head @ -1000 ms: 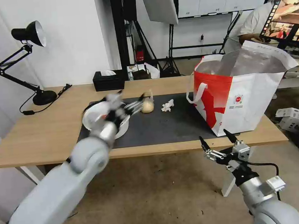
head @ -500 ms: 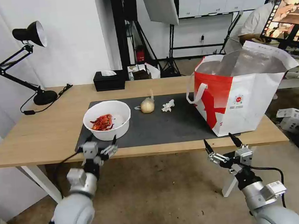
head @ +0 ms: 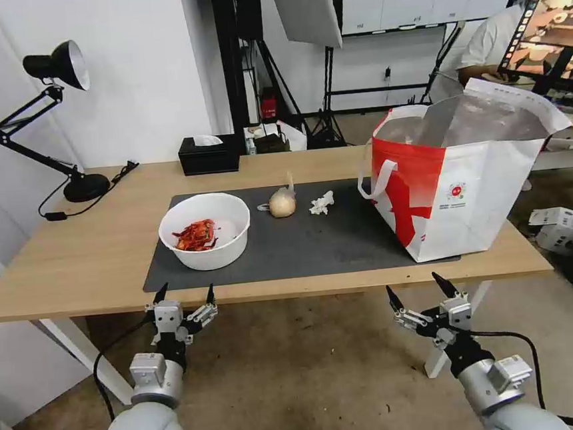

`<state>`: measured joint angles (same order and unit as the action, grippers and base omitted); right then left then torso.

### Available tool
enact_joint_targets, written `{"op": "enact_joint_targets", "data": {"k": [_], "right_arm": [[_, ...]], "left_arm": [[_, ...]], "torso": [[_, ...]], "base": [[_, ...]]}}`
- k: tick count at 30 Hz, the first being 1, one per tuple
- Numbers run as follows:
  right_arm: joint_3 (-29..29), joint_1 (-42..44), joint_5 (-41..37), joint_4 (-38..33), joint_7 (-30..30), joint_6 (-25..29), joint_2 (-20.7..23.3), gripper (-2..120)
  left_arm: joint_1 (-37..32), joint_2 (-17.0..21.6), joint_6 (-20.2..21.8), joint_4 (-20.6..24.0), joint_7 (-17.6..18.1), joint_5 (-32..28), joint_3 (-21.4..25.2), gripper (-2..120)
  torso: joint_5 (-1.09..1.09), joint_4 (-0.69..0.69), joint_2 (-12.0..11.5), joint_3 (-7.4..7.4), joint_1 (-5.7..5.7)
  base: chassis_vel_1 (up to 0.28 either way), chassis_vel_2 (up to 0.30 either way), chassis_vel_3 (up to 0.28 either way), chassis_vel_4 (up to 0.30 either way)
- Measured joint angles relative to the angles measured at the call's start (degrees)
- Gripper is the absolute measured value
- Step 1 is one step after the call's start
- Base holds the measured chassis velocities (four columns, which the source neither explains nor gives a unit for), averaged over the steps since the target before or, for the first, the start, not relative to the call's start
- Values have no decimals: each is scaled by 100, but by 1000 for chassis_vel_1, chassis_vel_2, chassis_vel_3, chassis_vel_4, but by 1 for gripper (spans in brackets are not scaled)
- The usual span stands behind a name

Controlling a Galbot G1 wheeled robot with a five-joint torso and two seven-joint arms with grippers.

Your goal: Pick up the trash from the table and place it into the takeout bag.

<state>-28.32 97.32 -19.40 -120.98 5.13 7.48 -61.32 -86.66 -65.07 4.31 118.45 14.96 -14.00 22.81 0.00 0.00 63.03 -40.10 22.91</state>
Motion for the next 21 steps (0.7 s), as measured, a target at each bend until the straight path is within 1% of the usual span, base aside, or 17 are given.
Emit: {"op": "enact_joint_targets", "data": {"k": [6,9,10,12,13,14,15,16,17,18,19,20,21], "right_arm": [[72,-61,-27,52,5,-1,20,100],[281,-365,-364,57,-4,-92,226,100],[281,-365,-364,57,-4,-92,226,100],[487,-715,-631,60,-40,-224,411,100],[710,-1054,-832,101,-61,-347,587,100],[710,-1054,-832,101,-61,-347,587,100],[887,-1348,-985,164,-70,-429,704,100],[1096,-1728,-1149,255,-77,-507,851,100],[1315,-2110,-1294,412,-79,-559,1000,100],[1315,-2110,-1294,412,-79,-559,1000,100],[1561,-2467,-1369,598,-83,-583,1101,100],[1800,-2820,-1403,785,-80,-597,1157,100],[2012,-3156,-1441,945,-64,-610,1185,100]], "left_arm": [[113,-3,5,-117,-3,-19,-25,100],[132,4,7,-152,-5,-39,-47,100],[132,4,7,-152,-5,-39,-47,100],[140,18,8,-153,-4,-69,-54,100],[148,32,14,-143,-3,-104,-43,100],[148,32,14,-143,-3,-104,-43,100],[155,42,18,-128,-2,-128,-35,100],[163,56,31,-102,1,-152,-23,100],[164,66,44,-78,3,-171,-11,100],[164,66,44,-78,3,-171,-11,100],[165,73,53,-61,9,-190,6,100],[165,80,57,-43,10,-210,34,100],[163,86,59,-22,12,-229,70,100]], "torso": [[0,-1,-1,0,0],[-1,-1,-1,0,0],[-1,-1,-1,0,0],[-1,-1,-1,0,0],[-2,0,-1,-1,0],[-2,0,-1,-1,0],[1,0,-2,-1,0],[1,2,-1,-1,1],[0,2,-2,-1,1],[0,2,-2,-1,1],[-3,2,-1,-1,1],[1,-1,-2,-1,1],[1,-1,-1,-1,1]], "base": [[0,0,0,0],[0,0,0,0],[0,0,0,0],[0,0,0,0],[0,0,0,0],[0,0,0,0],[0,0,0,0],[0,0,0,0],[0,0,0,0],[0,0,0,0],[0,0,0,0],[0,0,0,0],[0,0,0,0]]}}
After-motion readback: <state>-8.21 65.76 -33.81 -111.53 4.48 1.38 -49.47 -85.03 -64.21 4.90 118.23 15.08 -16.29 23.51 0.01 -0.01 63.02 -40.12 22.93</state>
